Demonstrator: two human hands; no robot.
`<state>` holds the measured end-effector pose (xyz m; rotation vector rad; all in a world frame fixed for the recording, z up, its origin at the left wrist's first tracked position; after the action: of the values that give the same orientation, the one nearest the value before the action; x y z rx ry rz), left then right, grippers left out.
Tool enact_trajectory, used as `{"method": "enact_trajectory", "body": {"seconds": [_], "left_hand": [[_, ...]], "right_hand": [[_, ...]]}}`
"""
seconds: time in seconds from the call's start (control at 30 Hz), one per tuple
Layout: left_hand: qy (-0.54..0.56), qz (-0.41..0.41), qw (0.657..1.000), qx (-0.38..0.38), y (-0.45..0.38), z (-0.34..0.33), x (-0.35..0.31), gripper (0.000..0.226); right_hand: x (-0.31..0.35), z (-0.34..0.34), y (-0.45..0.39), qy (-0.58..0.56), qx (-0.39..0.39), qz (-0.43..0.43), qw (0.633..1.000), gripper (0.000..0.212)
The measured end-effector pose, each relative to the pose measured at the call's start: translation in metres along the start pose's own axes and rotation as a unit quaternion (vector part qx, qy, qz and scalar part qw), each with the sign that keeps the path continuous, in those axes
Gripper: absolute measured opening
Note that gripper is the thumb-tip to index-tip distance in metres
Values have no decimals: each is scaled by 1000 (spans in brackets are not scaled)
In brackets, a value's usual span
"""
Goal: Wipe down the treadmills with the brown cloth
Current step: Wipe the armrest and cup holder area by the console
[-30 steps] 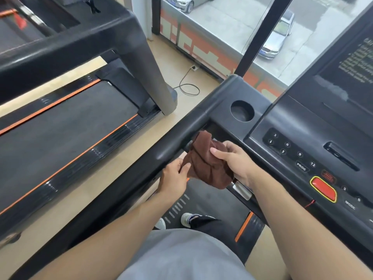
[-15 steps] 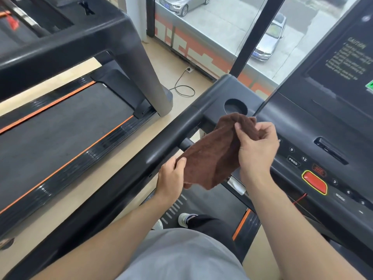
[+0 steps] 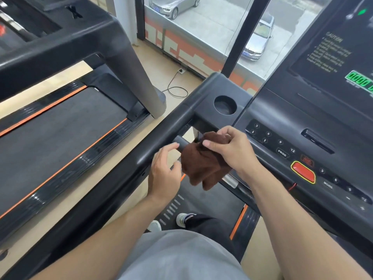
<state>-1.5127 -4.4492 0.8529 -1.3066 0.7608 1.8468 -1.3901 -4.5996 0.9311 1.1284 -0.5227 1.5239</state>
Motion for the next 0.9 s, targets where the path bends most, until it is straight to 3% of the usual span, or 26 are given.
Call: {"method": "enact_trajectory", "body": {"seconds": [0.07,0.13,0.2,0.27,0.33,0.5,0.6,0.67,0.73,0.77,0.9], "left_hand": [[22,-50,997,57,-20,3,-20,60],[27,-60,976,209,-38,2,-45,71],[36,-44,933,356,-44,-1,-71,61],[60,-36,916,396,-46,0,-87,37],[113,-26,916,383,-46,4,-97,15],[166,11,919,357,-39,13,-94,35],[72,0,951,300,-53,7,-82,31],[-69,-12,978,196,-74,6,-75,26],[-232,-26,965,122,-90,8,-69,31],[-274,-35,955,103,-98,8,-64,38],[-290,-58,953,69,-121,8,-33,48]], "right_hand": [[26,10,11,-2,90,77,993,34],[51,23,23,-15,152,125,980,33],[73,39,30,-22,162,156,974,31],[86,54,32,23,145,176,973,31],[89,68,32,86,128,172,973,37],[79,93,38,173,143,140,964,45],[74,89,19,241,79,149,956,45],[70,72,-4,321,24,169,932,66],[52,41,-24,415,51,167,893,94],[38,21,-31,430,82,142,888,98],[-30,-57,-28,396,207,-6,895,100]]}}
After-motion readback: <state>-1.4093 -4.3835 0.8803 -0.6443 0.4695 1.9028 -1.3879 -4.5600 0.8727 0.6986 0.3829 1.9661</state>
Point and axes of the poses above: each hand's wrist, its own y-axis away from the middle knuckle, its own z-axis out of the back of the hand, x = y × z, the point moved 3 cm from there along -y, towards the middle knuckle, and after that the axes turned 1 degree about z, right-handed, at the moved point
